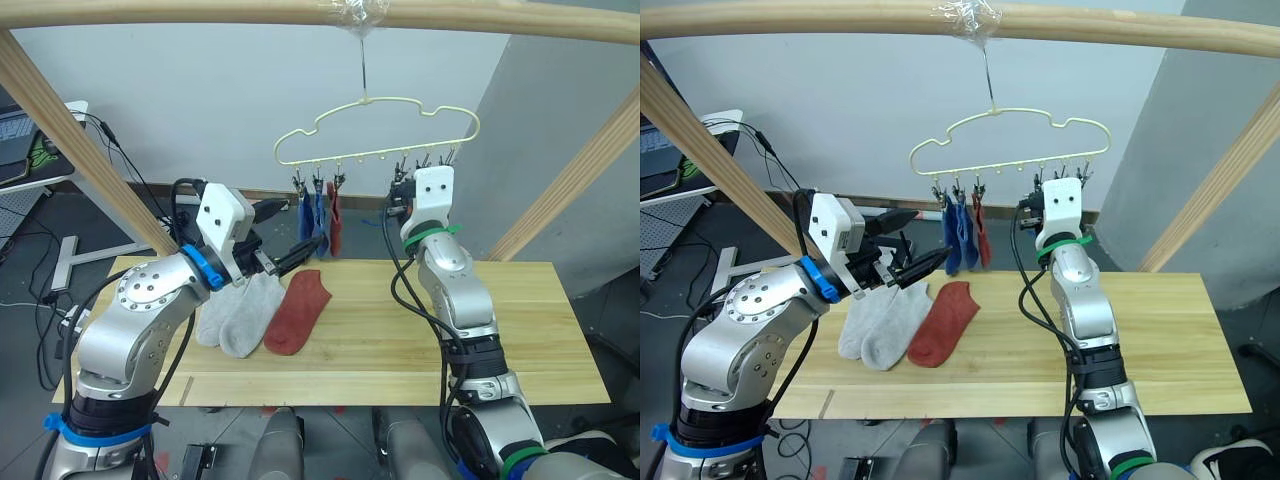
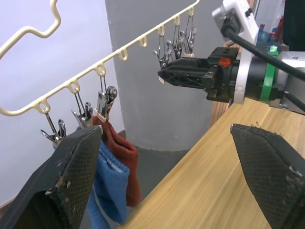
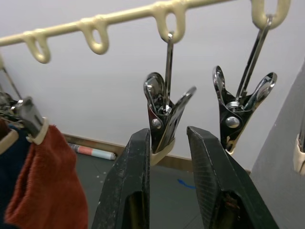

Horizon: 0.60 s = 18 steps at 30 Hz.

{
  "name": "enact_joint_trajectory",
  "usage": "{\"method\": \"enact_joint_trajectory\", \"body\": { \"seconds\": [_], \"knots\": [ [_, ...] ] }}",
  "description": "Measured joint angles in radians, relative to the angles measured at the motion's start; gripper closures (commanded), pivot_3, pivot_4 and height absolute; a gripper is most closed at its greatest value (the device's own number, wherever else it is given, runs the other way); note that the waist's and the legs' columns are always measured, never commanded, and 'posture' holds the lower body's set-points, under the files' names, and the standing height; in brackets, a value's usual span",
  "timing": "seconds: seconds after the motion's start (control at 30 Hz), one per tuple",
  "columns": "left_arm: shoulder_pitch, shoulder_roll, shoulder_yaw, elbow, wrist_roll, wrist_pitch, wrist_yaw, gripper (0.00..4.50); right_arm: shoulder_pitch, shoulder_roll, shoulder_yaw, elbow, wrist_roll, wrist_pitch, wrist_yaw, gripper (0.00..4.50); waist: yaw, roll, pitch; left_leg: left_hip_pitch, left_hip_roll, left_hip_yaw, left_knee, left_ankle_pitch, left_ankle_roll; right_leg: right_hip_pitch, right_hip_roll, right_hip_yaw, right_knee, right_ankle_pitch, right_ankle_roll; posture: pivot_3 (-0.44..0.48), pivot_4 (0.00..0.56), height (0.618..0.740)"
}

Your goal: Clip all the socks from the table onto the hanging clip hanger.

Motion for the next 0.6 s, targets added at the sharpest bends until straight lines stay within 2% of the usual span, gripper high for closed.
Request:
{"method": "enact_joint_trajectory", "body": {
  "seconds": [0.6],
  "knots": [
    [-0.038,-0.012,0.0,0.017,0.0,-0.001,-0.001,0.0,-0.061,0.025,0.02,0.061,0.019,-0.065,0.01,3.25,0.0,0.0,0.0,0.0,0.0,0.0,0.0,0.0,0.0,0.0,0.0,0.0,0.0,0.0,0.0,0.117,0.229,0.74]
  ]
}}
